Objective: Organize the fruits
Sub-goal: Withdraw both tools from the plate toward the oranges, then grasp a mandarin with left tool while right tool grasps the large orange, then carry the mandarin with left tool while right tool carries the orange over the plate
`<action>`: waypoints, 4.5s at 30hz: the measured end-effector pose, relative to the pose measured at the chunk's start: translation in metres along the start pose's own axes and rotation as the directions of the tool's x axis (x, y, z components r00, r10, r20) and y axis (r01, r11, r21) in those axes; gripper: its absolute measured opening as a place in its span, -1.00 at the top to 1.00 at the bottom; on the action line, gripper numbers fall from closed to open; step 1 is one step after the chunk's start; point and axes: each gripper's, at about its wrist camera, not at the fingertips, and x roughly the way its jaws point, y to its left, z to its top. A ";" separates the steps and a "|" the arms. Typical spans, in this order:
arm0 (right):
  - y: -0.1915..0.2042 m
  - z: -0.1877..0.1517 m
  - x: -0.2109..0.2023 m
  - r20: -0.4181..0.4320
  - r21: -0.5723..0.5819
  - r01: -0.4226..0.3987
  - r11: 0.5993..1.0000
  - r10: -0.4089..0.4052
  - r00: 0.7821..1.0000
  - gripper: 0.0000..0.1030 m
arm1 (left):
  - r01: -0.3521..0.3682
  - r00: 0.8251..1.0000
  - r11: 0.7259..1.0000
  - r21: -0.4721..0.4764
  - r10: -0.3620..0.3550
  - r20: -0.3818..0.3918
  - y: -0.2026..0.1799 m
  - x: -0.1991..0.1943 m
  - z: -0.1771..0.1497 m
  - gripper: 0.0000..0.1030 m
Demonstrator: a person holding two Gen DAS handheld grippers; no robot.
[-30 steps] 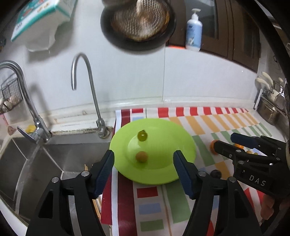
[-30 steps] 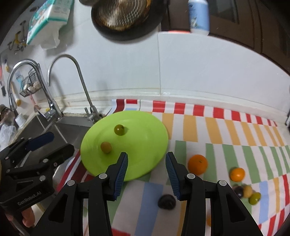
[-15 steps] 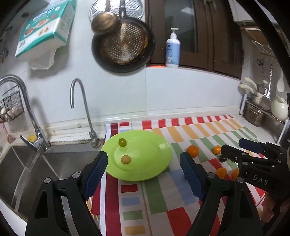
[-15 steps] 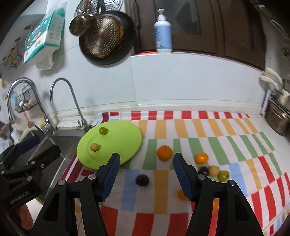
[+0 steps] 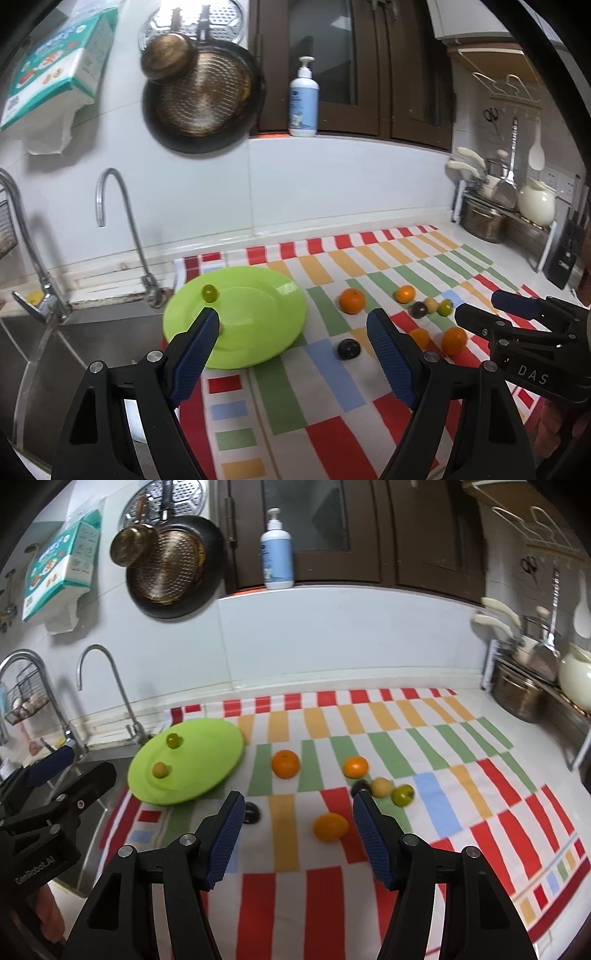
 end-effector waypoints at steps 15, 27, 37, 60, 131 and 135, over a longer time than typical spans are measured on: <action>-0.054 -0.011 0.008 -0.035 0.015 0.048 0.999 -0.048 0.998 -0.20 | 0.111 0.993 0.992 0.060 -0.109 -0.035 -0.055 0.032 0.000 -0.59; -0.077 -0.022 0.029 -0.097 -0.031 0.021 0.999 -0.024 0.995 -0.20 | 0.231 0.973 0.949 0.214 -0.221 -0.070 -0.090 0.062 -0.011 -0.46; -0.075 -0.037 0.052 -0.158 -0.074 0.002 0.997 -0.013 0.987 -0.20 | 0.338 0.941 0.877 0.341 -0.302 -0.154 -0.102 0.093 -0.025 -0.18; -0.085 -0.042 0.098 -0.253 -0.071 -0.079 0.994 0.058 0.966 0.19 | 0.481 0.867 0.796 0.367 -0.371 -0.331 -0.122 0.149 -0.037 0.01; 0.036 0.077 0.082 -0.008 -0.269 -0.392 0.880 0.405 0.914 0.21 | -0.177 0.982 0.973 -0.150 0.163 -0.098 0.037 0.059 0.031 0.36; 0.048 0.087 0.094 -0.023 -0.279 -0.401 0.872 0.412 0.911 0.21 | -0.201 0.977 0.965 -0.171 0.185 -0.108 0.052 0.067 0.033 0.36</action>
